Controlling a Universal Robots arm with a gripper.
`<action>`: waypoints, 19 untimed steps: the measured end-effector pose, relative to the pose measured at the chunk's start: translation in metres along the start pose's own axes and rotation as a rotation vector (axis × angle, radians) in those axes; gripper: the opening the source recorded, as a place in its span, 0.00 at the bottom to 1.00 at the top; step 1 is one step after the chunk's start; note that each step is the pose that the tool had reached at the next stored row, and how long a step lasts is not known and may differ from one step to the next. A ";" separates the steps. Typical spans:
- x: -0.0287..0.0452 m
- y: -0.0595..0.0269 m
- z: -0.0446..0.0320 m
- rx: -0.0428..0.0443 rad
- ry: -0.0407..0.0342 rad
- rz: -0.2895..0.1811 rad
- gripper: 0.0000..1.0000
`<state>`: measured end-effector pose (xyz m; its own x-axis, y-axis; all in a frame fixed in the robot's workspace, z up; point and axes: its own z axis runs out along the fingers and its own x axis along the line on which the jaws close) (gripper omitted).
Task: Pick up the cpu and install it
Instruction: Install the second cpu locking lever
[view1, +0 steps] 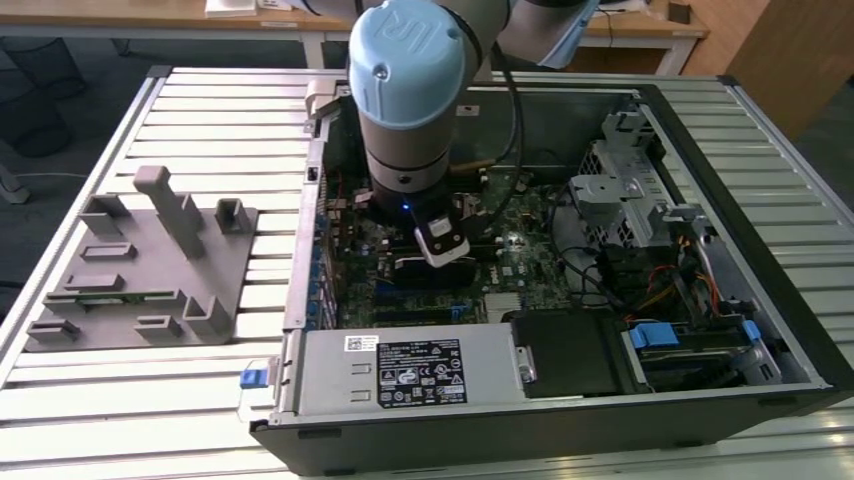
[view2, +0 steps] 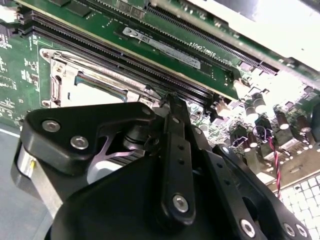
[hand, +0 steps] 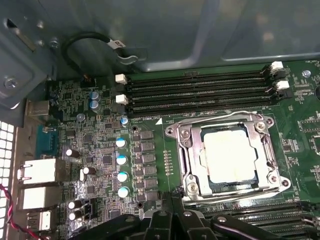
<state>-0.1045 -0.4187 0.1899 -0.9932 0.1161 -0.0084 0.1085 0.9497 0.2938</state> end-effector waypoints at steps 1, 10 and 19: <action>0.0001 -0.0001 0.0007 -0.0002 -0.0010 0.000 0.11; 0.0007 -0.0012 0.0040 0.0015 -0.0107 -0.003 0.11; 0.0006 0.0023 -0.0078 0.0163 -0.0122 -0.004 0.11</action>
<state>-0.1052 -0.4187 0.1980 -0.9931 0.1157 -0.0213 0.1053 0.9548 0.2781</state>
